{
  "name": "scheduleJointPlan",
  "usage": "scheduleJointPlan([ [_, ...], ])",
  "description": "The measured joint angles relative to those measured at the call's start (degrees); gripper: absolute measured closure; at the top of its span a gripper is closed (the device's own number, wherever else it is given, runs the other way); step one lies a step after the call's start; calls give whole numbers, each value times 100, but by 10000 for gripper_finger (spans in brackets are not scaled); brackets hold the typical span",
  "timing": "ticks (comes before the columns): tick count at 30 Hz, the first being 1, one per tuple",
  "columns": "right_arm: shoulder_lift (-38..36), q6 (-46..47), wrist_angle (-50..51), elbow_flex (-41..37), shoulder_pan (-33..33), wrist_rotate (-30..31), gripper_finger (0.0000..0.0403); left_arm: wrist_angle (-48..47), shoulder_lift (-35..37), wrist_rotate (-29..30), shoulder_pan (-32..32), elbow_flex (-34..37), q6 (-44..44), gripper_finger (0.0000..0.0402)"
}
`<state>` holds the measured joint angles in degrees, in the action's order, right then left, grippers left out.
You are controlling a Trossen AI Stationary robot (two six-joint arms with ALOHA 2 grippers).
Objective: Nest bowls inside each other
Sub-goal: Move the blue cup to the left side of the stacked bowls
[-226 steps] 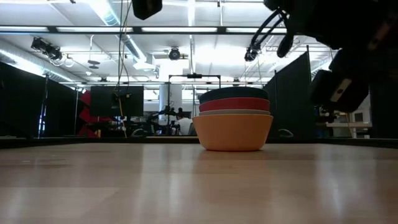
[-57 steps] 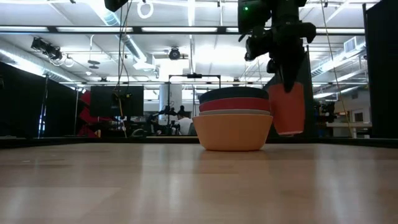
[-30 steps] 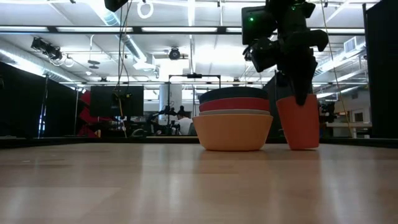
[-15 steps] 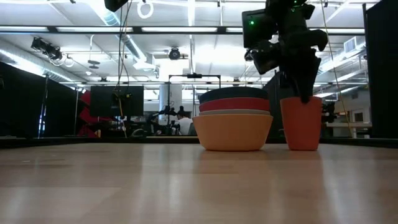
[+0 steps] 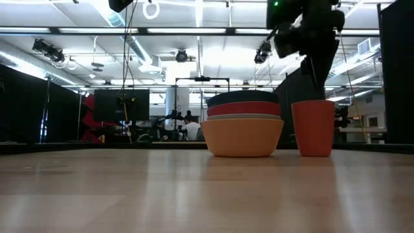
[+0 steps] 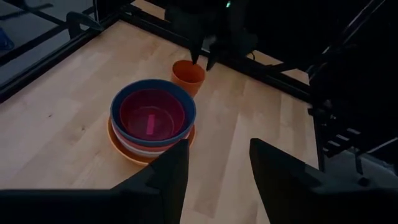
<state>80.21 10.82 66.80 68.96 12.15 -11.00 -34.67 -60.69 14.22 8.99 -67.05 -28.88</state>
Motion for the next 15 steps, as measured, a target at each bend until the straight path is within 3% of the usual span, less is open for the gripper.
scheduleJointPlan([
  [6,-611,330,-155,1,85,-155,255,-231,0,-45,0,0,-62,243],
  [15,-1726,1306,-1568,5,118,-274,239,-1643,0,-1600,178,0,-909,243],
])
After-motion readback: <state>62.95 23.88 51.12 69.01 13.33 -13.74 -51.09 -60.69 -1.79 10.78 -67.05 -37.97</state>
